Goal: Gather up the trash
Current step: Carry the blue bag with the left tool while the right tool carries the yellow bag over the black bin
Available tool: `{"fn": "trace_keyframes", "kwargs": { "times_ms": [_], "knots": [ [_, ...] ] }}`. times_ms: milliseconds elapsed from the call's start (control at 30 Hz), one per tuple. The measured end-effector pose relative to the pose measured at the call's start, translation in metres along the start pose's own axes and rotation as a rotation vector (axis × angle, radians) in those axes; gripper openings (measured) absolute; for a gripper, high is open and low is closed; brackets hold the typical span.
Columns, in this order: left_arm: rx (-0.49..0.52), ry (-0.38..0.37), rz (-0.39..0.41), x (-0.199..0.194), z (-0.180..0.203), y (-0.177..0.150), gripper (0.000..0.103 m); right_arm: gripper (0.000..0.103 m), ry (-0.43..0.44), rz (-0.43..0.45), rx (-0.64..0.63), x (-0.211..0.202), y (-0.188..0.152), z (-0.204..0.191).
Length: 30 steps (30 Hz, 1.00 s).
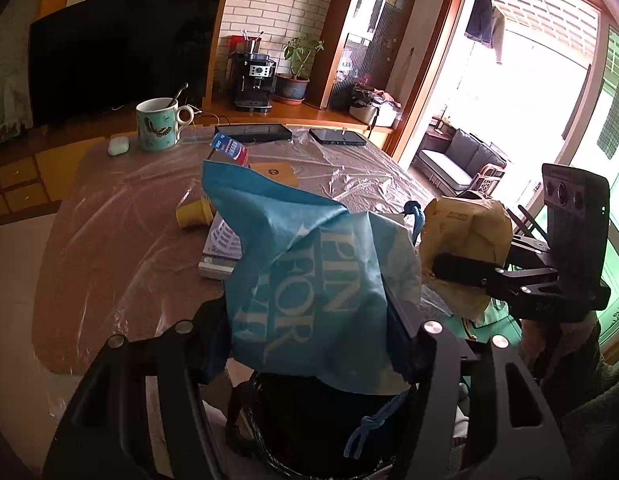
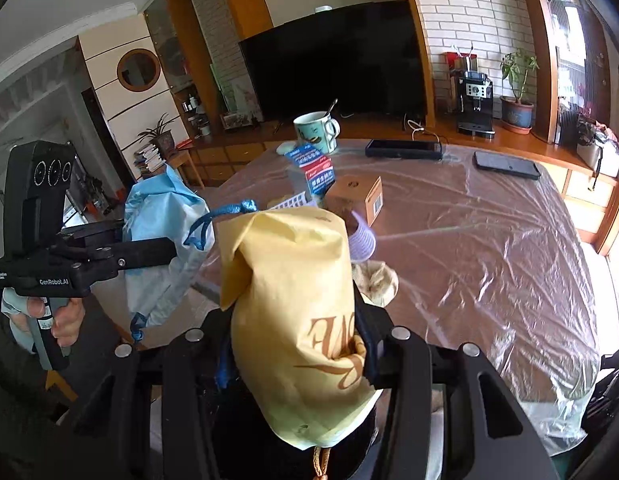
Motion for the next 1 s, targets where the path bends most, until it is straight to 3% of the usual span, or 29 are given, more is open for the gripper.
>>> {"fn": "trace_keyframes", "kwargs": {
  "times_ms": [367, 1000],
  "knots": [
    [0.034, 0.035, -0.084, 0.021, 0.007, -0.041, 0.063, 0.047, 0.023, -0.063, 0.01, 0.005, -0.039, -0.012],
    [0.116, 0.06, -0.233, 0.071, 0.013, -0.088, 0.063, 0.047, 0.015, -0.242, 0.034, 0.056, -0.088, -0.008]
  ]
}}
Point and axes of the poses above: each gripper's, at about its wrist camera, not at the fingertips, and x roughly the way its jaws point, z to its right, y to its top, the point moved 6 cm from there along x, roughly the way its jaws point, and after that the axes turned 9 degrees about -z, right-handed, at the moved point
